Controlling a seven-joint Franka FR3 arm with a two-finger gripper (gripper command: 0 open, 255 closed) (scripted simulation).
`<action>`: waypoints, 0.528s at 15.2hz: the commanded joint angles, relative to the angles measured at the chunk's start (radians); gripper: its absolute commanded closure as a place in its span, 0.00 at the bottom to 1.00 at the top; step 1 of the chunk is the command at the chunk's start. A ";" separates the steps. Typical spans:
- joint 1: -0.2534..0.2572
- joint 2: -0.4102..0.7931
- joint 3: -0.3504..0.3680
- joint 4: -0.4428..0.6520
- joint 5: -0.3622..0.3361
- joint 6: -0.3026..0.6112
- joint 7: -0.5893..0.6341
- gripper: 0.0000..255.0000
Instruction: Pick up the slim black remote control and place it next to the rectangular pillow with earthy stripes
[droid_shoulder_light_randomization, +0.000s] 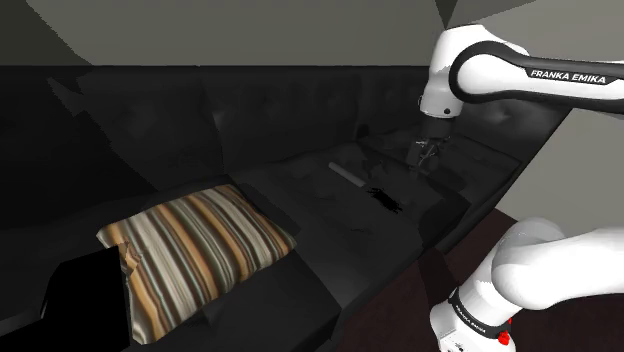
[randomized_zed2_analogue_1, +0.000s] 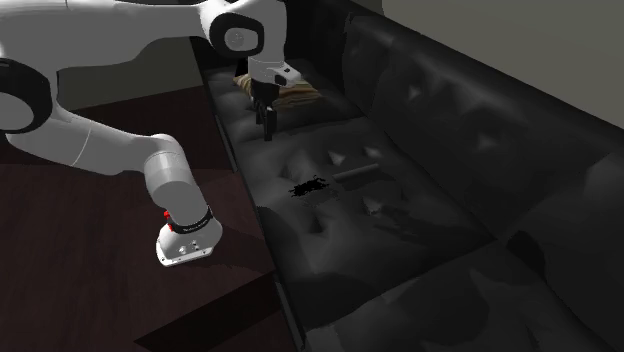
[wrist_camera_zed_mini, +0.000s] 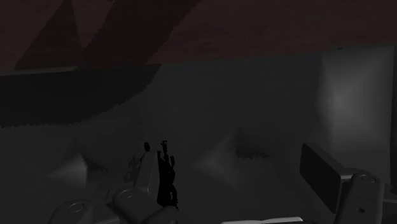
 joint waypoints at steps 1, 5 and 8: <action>0.000 0.000 0.000 0.000 0.000 0.000 0.000 0.00; -0.010 0.129 -0.038 0.015 -0.009 0.129 -0.031 0.00; -0.015 0.233 -0.066 0.040 -0.008 0.218 -0.055 0.00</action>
